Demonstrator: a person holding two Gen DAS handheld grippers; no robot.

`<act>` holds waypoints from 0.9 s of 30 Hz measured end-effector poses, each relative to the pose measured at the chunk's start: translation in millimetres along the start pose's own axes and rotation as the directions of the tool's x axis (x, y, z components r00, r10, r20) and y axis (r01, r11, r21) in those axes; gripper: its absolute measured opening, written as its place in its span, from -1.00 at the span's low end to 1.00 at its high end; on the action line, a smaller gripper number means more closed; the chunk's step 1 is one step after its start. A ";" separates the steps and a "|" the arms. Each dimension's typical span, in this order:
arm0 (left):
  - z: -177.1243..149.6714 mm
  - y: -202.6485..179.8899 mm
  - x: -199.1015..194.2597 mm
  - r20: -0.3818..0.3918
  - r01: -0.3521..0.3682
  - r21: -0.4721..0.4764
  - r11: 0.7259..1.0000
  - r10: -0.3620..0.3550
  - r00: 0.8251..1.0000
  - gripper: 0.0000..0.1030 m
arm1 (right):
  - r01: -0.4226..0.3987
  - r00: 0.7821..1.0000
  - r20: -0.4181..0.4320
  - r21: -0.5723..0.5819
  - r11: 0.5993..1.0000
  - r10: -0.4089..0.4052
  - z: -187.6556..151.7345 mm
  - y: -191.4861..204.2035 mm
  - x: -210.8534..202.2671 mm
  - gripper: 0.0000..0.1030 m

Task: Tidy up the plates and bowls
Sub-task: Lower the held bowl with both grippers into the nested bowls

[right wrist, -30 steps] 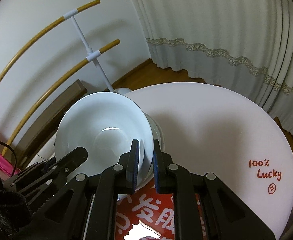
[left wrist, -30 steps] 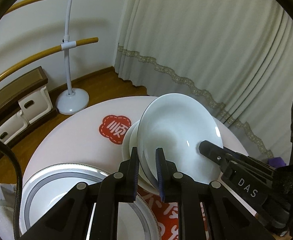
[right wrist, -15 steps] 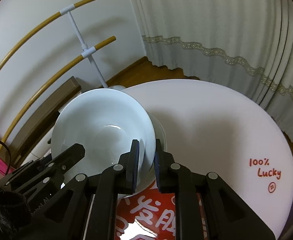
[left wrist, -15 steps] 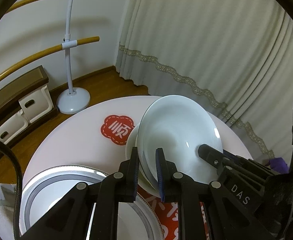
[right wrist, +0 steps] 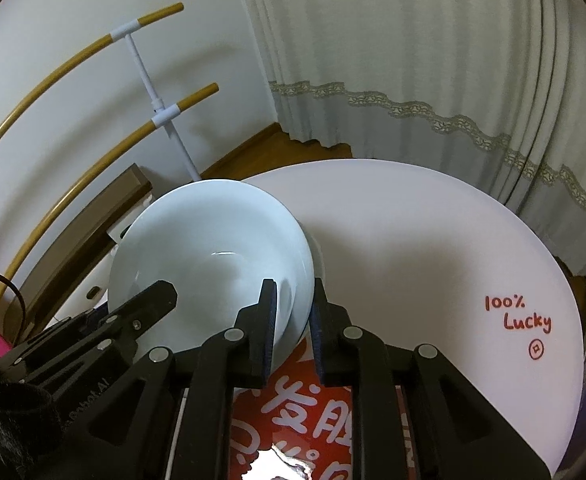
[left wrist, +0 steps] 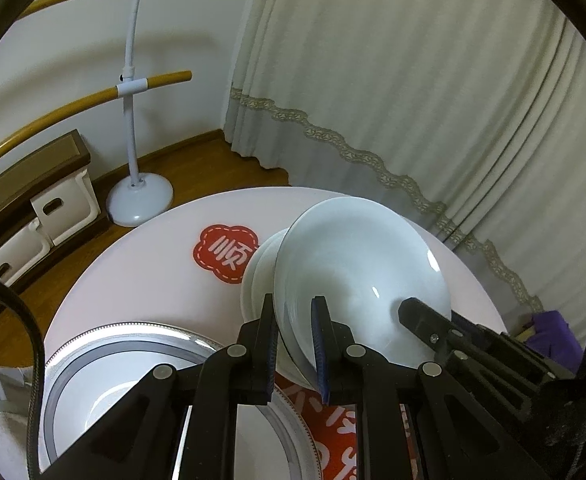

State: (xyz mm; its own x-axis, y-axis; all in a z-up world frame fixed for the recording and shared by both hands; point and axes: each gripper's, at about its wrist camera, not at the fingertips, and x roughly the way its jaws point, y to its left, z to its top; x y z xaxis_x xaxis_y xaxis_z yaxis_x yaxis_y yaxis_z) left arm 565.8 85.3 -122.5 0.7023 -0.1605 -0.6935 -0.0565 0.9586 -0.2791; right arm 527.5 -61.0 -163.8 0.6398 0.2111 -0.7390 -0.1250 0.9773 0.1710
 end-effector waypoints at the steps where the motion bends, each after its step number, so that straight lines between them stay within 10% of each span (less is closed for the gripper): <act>1: -0.3 0.3 -0.2 0.001 0.000 0.002 1.000 0.000 1.000 -0.77 | 0.001 1.000 0.000 0.005 1.000 -0.001 -0.7 -0.9 0.2 -0.67; 27: 2.1 0.4 7.0 -0.009 0.011 0.010 1.000 -0.011 1.000 -0.75 | -0.001 0.999 -0.040 0.105 0.994 0.006 0.1 -18.5 17.4 -0.66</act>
State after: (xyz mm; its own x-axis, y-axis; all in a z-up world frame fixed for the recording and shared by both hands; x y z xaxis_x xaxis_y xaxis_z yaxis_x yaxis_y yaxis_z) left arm 572.1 85.1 -126.1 0.6962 -0.1734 -0.6966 -0.0417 0.9590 -0.2804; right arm 541.0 -75.4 -179.7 0.6085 0.2171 -0.7633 -0.0454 0.9698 0.2396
